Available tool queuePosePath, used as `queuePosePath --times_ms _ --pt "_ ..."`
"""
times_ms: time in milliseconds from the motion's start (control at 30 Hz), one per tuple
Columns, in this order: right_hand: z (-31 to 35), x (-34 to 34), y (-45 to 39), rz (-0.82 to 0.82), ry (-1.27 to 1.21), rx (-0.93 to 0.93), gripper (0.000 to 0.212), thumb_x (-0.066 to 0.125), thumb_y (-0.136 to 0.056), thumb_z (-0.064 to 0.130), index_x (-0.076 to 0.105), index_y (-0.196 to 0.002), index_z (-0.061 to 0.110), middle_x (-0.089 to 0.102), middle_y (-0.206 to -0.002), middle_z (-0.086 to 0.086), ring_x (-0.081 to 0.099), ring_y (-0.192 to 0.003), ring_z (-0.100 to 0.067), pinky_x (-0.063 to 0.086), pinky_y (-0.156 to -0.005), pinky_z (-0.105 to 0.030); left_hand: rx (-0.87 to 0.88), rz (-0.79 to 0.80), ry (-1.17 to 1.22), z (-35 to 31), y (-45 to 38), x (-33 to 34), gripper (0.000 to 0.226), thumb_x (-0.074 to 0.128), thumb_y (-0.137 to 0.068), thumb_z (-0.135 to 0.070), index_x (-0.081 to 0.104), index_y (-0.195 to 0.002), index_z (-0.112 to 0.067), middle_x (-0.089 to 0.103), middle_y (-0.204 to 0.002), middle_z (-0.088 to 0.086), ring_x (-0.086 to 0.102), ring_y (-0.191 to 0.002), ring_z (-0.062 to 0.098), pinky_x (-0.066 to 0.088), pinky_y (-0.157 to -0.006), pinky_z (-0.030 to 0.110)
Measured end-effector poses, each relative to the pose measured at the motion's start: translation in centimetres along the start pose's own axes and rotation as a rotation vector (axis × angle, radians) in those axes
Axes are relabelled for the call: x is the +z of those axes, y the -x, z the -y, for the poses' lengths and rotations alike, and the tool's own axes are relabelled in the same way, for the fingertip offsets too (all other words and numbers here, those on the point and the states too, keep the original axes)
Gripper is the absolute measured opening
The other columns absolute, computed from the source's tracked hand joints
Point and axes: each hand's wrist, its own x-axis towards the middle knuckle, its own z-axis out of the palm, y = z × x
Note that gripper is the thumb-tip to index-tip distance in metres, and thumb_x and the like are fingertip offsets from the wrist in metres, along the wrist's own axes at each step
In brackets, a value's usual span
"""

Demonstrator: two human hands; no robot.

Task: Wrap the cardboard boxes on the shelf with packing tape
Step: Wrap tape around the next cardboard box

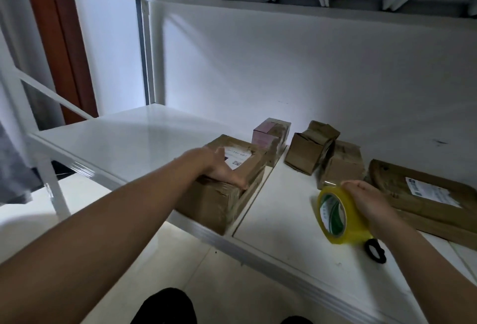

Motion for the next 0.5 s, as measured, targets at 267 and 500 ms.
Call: queuePosePath --times_ms 267,500 --pt "-0.7 -0.3 0.2 -0.018 0.048 -0.030 0.016 0.050 -0.096 0.036 0.060 -0.090 0.025 0.061 -0.102 -0.010 0.058 -0.094 -0.033 0.047 -0.085 -0.043 0.131 0.322 0.749 6.1 0.4 -3.5 0.041 0.048 -0.085 -0.043 0.059 -0.119 -0.025 0.052 -0.126 0.005 0.051 -0.115 0.025 0.039 -0.098 0.051" --pt "-0.2 0.2 -0.4 -0.012 0.071 0.004 0.016 0.051 -0.095 0.039 0.059 -0.091 0.026 0.059 -0.095 -0.006 0.056 -0.091 -0.032 0.047 -0.093 -0.051 0.013 -0.042 0.478 6.2 1.0 -5.4 0.027 0.055 -0.091 -0.028 0.060 -0.116 -0.018 0.051 -0.132 0.003 0.050 -0.121 0.026 0.046 -0.085 0.045"
